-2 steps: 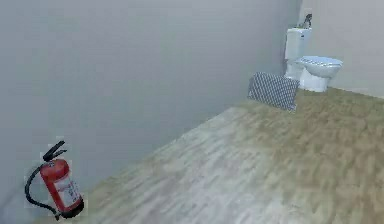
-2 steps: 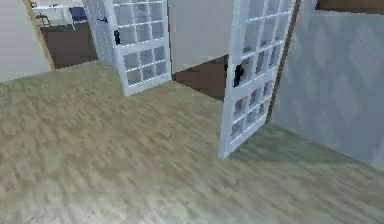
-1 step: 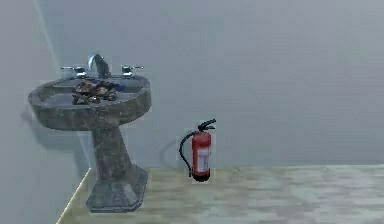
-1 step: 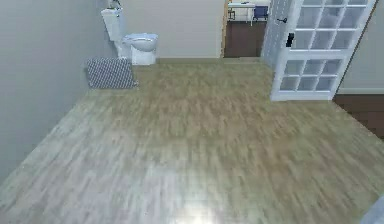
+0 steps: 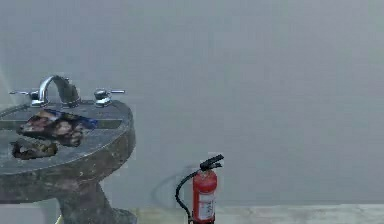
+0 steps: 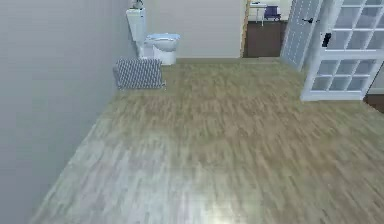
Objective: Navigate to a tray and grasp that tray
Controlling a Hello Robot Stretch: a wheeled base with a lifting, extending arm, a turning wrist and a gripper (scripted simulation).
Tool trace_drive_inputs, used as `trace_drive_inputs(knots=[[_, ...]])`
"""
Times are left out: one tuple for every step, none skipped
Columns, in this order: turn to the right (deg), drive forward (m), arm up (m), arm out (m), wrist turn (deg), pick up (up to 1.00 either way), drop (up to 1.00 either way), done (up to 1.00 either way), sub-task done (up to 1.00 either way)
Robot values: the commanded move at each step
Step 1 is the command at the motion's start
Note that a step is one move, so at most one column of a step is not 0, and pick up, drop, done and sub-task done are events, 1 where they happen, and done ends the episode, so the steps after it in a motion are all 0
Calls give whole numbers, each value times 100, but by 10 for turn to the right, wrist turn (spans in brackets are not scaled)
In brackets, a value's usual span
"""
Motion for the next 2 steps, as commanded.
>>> trace_drive_inputs(knots=[[-450,0,0,0,0,0,0,0,0],[-450,0,0,0,0,0,0,0,0]])
